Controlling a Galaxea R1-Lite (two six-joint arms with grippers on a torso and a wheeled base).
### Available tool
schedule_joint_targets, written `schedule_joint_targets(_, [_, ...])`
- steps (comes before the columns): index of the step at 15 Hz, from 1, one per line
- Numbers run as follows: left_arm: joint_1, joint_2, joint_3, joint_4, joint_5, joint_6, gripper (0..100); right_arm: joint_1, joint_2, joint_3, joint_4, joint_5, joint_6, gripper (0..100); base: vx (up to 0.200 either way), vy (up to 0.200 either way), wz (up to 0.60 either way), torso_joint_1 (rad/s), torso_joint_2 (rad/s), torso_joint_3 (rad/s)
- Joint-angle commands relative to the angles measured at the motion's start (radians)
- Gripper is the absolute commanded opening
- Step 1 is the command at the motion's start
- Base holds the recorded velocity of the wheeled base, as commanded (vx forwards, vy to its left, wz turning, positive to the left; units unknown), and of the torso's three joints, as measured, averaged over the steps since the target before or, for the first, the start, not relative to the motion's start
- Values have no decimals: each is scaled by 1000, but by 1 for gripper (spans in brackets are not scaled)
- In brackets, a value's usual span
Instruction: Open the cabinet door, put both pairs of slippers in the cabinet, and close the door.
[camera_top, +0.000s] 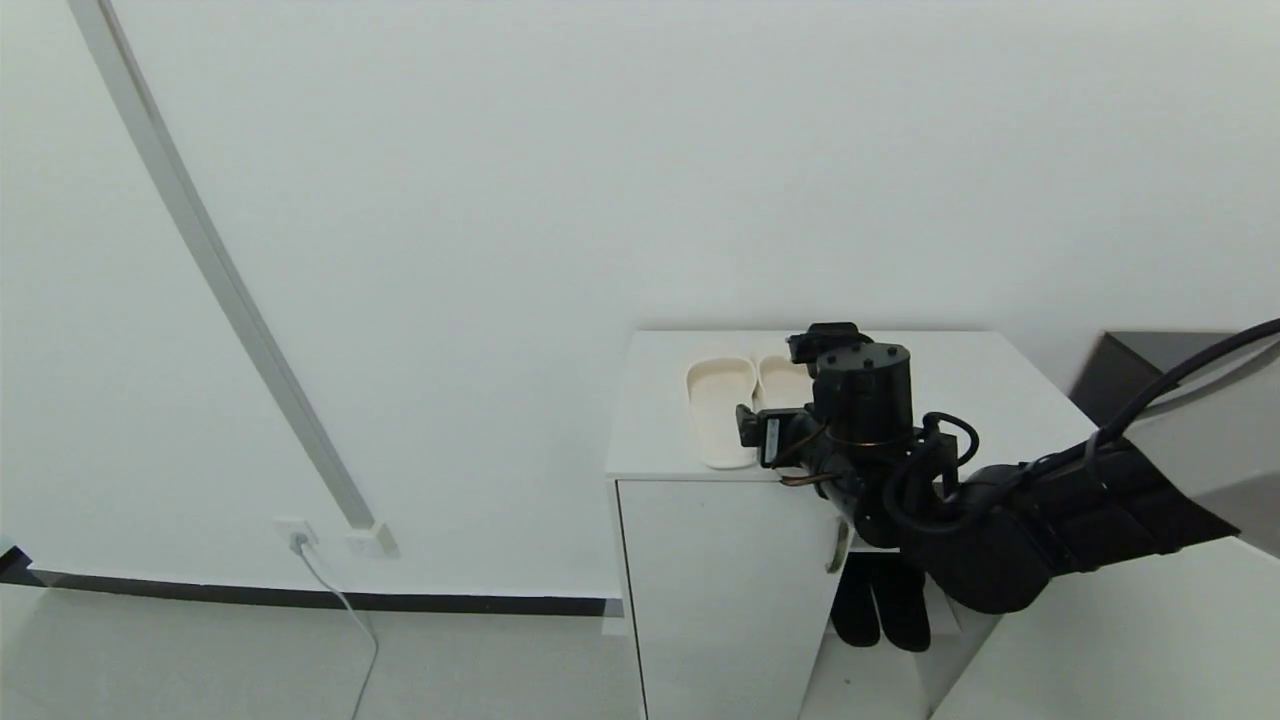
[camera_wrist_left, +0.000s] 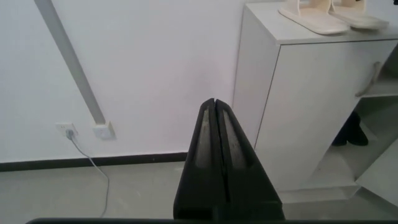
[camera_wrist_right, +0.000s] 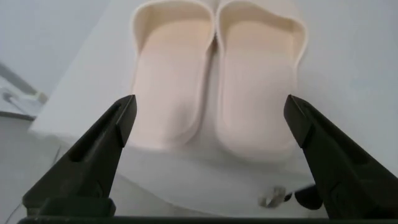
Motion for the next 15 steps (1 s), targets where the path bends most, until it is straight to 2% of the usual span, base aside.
schedule_joint_targets(1, [-1,1,0,0,0,0,0,-4,43,-8,0,-1,-1,100,200,0,0,2,-2,7])
schedule_joint_targets(2, [-1,1,0,0,0,-2,0,-5,52,-8,-2,-1,-1,100,200,0,0,2,-2,2])
schedule_joint_targets(5, [-1,1,0,0,0,-2,0,-5,86,-24,-14,1,-1,100,0,0,0,0,0,0])
schedule_joint_targets(15, [-1,1,0,0,0,-3,0,-39,258,-214,-14,11,-34,100,0,0,0,0,0,0])
